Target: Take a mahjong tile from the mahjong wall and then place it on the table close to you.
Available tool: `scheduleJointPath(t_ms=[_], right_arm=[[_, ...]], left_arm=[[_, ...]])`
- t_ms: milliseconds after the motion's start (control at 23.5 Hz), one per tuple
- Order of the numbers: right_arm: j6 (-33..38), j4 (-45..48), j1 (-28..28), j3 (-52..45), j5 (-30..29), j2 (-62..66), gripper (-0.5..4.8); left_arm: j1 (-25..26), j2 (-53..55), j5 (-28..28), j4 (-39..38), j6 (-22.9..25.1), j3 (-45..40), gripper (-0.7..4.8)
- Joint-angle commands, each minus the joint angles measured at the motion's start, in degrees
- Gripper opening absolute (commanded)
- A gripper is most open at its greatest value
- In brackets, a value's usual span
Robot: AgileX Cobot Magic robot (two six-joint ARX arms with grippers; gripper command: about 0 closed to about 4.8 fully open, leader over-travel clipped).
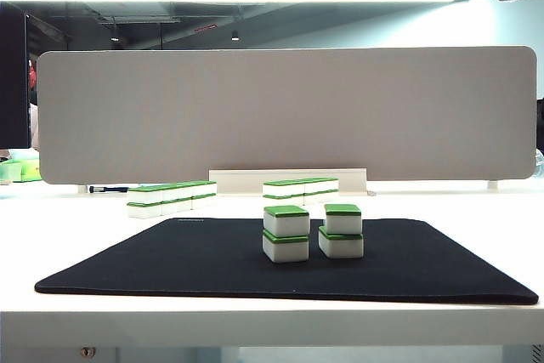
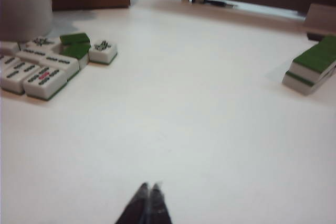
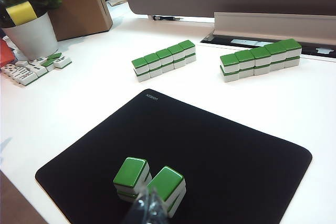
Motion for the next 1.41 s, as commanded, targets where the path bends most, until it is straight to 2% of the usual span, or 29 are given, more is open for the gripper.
scheduleJointPath(t_ms=[43,298,554,1407], right_arm=[[0.0,0.7,0.04,0.13,-0.11,-0.09,-0.01],[0.0,0.68,0.04,0.13,-0.11,-0.07,-0.01],[0.0,0.7,0.04,0.13,-0.11,-0.04,-0.01],[-1.57,0.74,0.0,-0.09,-0.02,0.0,-0.01]], left_arm=[[0.24,-2.45,1.42,-3.21,0.09,0.22,-0.05],[1.33,-3.65,8.07,-5.07,3.13,0.22,-0.04],[1.31,-3.65,11.63,-5.14,1.18,0.22,-0.05],[1.31,-3.65,11.67,-5.29,1.16,0.22,-0.04]])
